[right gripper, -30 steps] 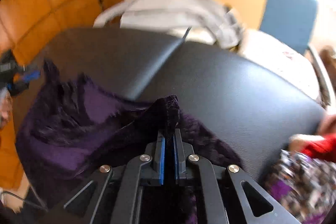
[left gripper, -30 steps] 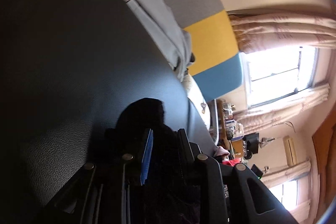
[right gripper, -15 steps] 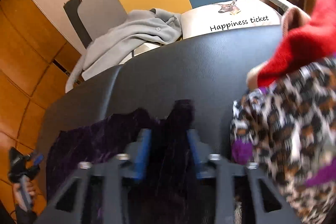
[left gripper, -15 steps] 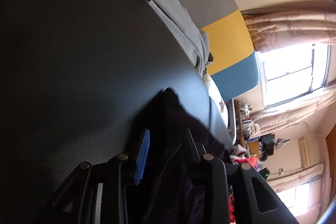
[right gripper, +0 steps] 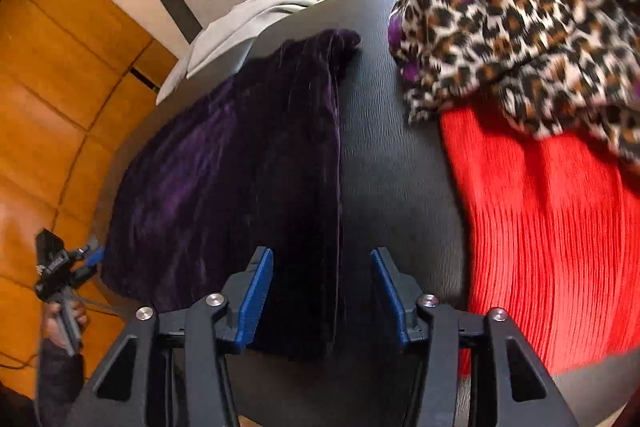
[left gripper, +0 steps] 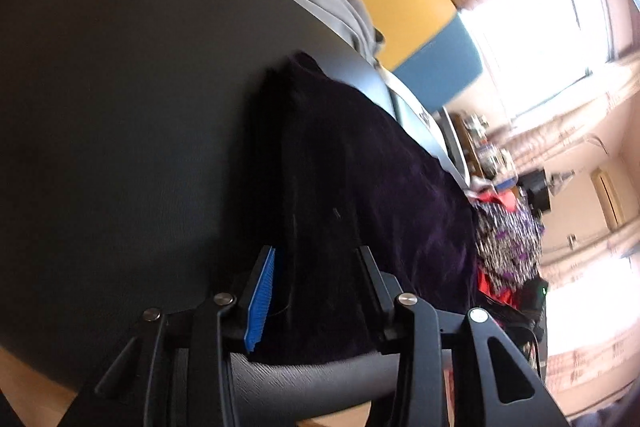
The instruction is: Fold clothes
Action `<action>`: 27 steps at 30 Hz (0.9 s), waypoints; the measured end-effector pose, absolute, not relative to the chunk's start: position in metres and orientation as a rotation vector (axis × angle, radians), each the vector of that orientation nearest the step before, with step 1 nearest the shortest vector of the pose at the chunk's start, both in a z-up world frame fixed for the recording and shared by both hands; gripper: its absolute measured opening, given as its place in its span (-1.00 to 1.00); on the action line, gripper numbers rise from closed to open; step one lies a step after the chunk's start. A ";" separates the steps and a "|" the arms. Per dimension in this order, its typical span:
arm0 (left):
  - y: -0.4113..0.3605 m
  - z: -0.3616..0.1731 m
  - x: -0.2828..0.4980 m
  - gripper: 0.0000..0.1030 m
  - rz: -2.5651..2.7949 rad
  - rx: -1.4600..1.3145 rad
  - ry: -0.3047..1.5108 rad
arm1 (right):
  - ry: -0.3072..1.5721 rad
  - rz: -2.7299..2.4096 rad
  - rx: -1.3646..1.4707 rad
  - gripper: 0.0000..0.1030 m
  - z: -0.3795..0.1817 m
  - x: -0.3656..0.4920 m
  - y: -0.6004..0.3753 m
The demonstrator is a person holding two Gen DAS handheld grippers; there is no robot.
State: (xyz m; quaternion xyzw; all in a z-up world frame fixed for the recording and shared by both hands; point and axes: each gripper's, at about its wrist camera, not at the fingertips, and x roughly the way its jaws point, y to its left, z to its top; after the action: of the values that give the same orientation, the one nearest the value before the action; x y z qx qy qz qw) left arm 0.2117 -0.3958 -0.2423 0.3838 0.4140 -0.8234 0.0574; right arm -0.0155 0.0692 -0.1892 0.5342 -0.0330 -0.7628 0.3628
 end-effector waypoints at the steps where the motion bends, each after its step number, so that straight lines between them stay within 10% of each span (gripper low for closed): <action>1: -0.392 -0.240 0.210 -0.84 -2.495 1.169 1.187 | -0.045 -1.982 1.362 -0.84 -0.188 -0.013 0.065; 17: -0.405 -0.247 0.263 -0.82 -2.385 1.150 1.187 | 0.113 -2.100 1.395 -0.86 -0.191 0.005 0.086; 27: -0.408 -0.213 0.253 -0.45 -2.474 0.903 1.263 | 0.075 -2.147 1.241 0.04 -0.139 -0.009 0.078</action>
State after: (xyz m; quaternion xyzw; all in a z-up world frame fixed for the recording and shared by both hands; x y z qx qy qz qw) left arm 0.2526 -0.4082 -0.2129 0.3072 0.4297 -0.8419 0.1104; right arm -0.0086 0.0779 -0.1387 0.4733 0.0287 -0.8186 0.3242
